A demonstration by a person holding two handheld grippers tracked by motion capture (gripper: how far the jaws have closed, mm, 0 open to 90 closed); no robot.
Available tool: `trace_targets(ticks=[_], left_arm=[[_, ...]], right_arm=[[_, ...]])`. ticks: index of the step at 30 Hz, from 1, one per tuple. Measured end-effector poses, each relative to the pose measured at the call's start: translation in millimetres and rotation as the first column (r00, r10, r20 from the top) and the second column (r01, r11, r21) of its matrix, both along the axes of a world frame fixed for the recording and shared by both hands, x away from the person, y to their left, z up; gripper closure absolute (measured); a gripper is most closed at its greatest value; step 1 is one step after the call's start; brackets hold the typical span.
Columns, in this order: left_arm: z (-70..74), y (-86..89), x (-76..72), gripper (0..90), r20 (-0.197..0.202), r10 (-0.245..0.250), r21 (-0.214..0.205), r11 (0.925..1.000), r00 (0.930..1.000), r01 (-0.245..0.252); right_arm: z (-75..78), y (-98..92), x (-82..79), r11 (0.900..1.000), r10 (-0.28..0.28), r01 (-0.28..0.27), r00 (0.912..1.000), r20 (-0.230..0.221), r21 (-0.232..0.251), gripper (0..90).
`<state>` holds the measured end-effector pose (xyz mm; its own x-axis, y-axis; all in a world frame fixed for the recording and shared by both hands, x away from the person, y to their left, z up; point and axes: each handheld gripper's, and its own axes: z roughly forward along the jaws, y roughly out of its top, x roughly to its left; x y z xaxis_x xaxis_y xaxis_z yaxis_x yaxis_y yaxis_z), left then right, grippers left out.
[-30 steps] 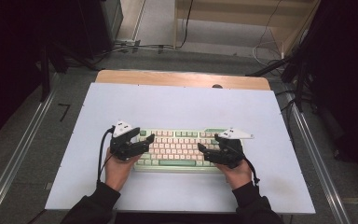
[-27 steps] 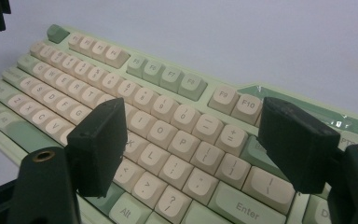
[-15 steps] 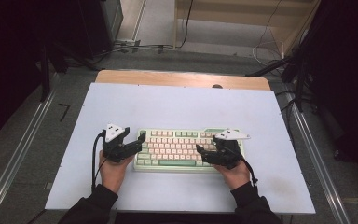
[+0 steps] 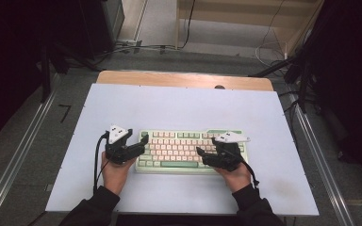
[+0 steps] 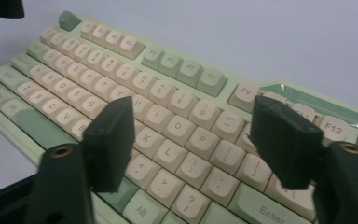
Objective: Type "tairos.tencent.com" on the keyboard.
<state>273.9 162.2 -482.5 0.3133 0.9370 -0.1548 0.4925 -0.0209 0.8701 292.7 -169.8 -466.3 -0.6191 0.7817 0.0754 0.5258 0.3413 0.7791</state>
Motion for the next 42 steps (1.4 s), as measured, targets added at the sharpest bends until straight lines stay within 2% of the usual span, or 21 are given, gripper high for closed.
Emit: trace_targets(ticks=[1, 4, 6, 9, 17, 24, 42], left_arm=[[-0.3, 0.1, 0.4, 31.7, -0.002, -0.001, 0.001, 1.0000, 1.0000, 0.001], [-1.1, -0.6, 0.9, 30.7, -0.005, -0.004, 0.001, 1.0000, 1.0000, 0.004], [-1.2, -1.4, 0.6, 30.7, -0.006, -0.006, 0.003, 1.0000, 1.0000, 0.006], [-1.5, -2.6, 0.7, 30.7, -0.005, -0.010, 0.010, 0.9999, 0.9999, 0.010], [-2.0, -3.2, 0.9, 30.7, -0.004, -0.014, 0.013, 0.9998, 0.9999, 0.014], [-2.3, -5.0, 0.5, 30.7, -0.006, -0.019, 0.021, 0.9996, 0.9998, 0.019], [-3.4, -6.3, 1.0, 30.7, -0.008, -0.026, 0.023, 0.9994, 0.9996, 0.027]], right_arm=[[0.0, 0.8, -0.8, 1.0000, 0.007, -0.007, 1.0000, 0.003, 0.004, 38.6], [-0.2, 3.4, -3.0, 0.9984, 0.049, -0.049, 0.9988, 0.000, 0.028, 72.1], [-0.5, 5.8, -3.8, 0.9947, 0.090, -0.090, 0.9959, -0.005, 0.050, 87.3], [-1.1, 12.6, -4.8, 0.9874, 0.145, -0.144, 0.9893, -0.017, 0.066, 87.4], [-12.0, 37.5, -10.0, 0.9760, 0.217, -0.216, 0.9746, -0.054, 0.027, 87.4], [-18.6, 46.4, -10.0, 0.9749, 0.221, -0.222, 0.9732, -0.062, -0.008, 87.3], [-21.8, 46.7, -7.5, 0.9767, 0.211, -0.213, 0.9753, -0.065, -0.025, 87.2]])
